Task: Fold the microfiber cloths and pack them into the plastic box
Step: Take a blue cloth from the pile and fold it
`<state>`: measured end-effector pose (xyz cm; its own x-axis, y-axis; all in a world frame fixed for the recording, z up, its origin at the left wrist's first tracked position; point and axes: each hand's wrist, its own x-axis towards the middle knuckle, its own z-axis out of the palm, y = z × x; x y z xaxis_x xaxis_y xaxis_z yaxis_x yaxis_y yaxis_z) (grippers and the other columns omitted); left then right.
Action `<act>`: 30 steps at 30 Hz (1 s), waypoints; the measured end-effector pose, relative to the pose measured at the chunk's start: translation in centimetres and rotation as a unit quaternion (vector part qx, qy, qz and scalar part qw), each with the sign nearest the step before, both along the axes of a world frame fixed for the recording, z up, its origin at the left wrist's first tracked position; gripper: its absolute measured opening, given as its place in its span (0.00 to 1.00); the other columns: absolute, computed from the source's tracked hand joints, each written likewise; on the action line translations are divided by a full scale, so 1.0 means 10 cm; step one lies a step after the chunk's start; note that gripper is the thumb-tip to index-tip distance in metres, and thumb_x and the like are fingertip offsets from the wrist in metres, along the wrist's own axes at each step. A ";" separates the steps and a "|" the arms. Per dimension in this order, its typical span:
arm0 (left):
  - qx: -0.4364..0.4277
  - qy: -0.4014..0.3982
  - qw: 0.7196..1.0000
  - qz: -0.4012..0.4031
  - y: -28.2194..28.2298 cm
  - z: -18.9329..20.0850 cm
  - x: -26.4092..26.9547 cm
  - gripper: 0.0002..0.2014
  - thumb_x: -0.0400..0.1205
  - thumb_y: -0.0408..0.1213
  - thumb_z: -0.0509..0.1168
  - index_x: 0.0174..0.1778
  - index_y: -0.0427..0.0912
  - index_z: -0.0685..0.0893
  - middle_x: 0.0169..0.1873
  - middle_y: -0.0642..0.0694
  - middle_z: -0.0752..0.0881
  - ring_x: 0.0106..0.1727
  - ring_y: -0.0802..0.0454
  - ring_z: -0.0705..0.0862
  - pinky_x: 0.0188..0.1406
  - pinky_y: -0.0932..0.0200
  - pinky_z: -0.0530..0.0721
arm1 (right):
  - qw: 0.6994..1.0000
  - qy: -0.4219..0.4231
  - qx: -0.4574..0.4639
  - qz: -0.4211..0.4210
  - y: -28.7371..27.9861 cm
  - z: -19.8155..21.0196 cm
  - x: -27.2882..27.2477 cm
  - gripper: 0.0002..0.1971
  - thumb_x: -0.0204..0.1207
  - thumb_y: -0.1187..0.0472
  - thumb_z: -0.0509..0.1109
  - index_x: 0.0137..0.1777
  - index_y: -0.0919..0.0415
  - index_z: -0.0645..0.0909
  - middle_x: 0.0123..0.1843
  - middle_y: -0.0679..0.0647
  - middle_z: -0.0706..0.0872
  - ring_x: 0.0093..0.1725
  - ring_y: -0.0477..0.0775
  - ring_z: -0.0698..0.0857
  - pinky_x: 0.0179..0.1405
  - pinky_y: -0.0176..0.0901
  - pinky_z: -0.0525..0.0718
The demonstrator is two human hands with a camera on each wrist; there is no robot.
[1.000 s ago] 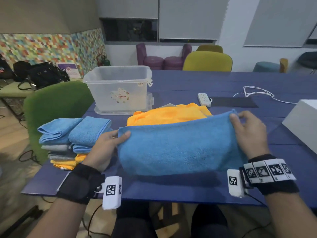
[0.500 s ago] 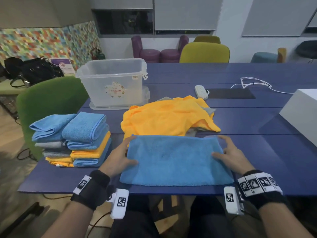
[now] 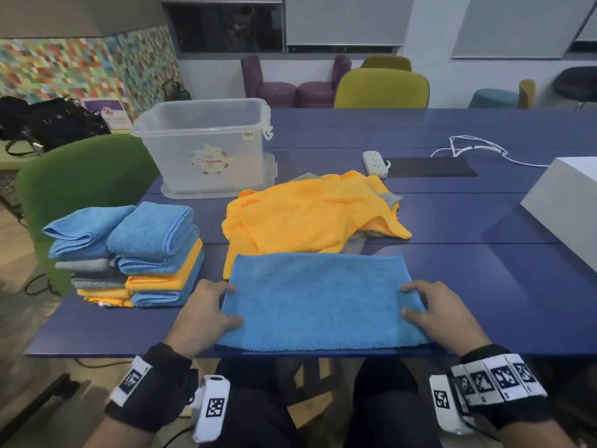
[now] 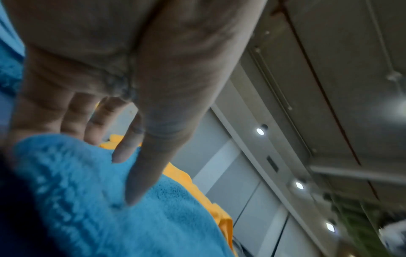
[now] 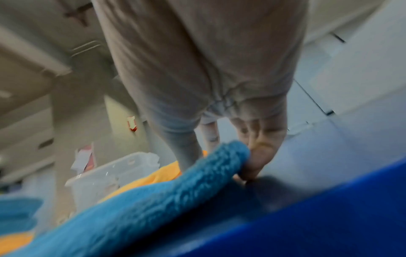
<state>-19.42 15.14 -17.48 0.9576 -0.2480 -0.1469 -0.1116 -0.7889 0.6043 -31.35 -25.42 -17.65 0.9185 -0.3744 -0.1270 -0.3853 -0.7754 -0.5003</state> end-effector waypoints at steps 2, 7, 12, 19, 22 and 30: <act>0.039 -0.073 0.997 0.000 -0.04 0.01 -0.14 0.35 0.75 0.55 0.79 0.76 0.48 0.79 0.69 0.50 0.69 0.66 0.48 0.78 0.63 0.49 0.82 | 0.996 -0.029 -0.080 -0.016 0.13 -0.01 -0.06 0.23 0.77 0.43 0.74 0.71 0.45 0.79 0.66 0.53 0.71 0.62 0.62 0.80 0.59 0.55 0.81; 0.124 -0.113 0.966 -0.194 -0.20 -0.10 -0.40 0.51 0.73 0.76 0.66 0.89 0.57 0.58 0.90 0.56 0.42 0.91 0.52 0.37 0.90 0.43 0.41 | 0.967 -0.034 -0.177 0.179 0.48 -0.08 -0.19 0.46 0.70 0.18 0.56 0.87 0.33 0.52 0.91 0.43 0.39 0.90 0.53 0.41 0.89 0.59 0.47; 0.160 -0.145 0.948 -0.235 -0.11 -0.26 -0.41 0.48 0.79 0.62 0.71 0.90 0.60 0.51 0.88 0.63 0.41 0.90 0.61 0.43 0.90 0.56 0.39 | 0.948 0.024 -0.205 0.243 0.48 -0.26 -0.34 0.54 0.75 0.29 0.67 0.86 0.33 0.29 0.86 0.32 0.26 0.88 0.43 0.33 0.89 0.52 0.51; 0.110 -0.241 0.931 -0.252 0.14 -0.35 -0.50 0.37 0.65 0.34 0.85 0.72 0.58 0.86 0.77 0.62 0.79 0.73 0.60 0.83 0.68 0.60 0.83 | 0.952 -0.080 -0.175 0.237 0.28 -0.35 -0.55 0.54 0.57 0.73 0.77 0.83 0.34 0.67 0.86 0.29 0.63 0.81 0.40 0.71 0.55 0.43 0.85; 0.033 -0.202 0.958 -0.202 0.26 -0.26 -0.45 0.23 0.76 0.38 0.75 0.66 0.62 0.88 0.68 0.75 0.82 0.67 0.67 0.84 0.60 0.59 0.87 | 0.963 -0.152 -0.096 0.203 0.15 -0.25 -0.56 0.40 0.58 0.71 0.68 0.68 0.35 0.85 0.73 0.26 0.80 0.71 0.38 0.82 0.62 0.40 0.83; -0.241 -0.067 0.967 -0.037 0.11 -0.03 -0.20 0.13 0.86 0.51 0.71 0.46 0.45 0.89 0.36 0.48 0.86 0.40 0.53 0.83 0.41 0.52 0.78 | 0.982 -0.174 0.071 0.005 0.03 0.04 -0.23 0.07 0.78 0.54 0.78 0.39 0.52 0.86 0.32 0.50 0.86 0.36 0.51 0.84 0.40 0.46 0.79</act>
<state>-21.46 16.28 -17.79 0.9370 -0.3255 0.1267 -0.2593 -0.4052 0.8767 -33.65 -25.14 -17.21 0.9187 -0.3673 0.1451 -0.1650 -0.6908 -0.7040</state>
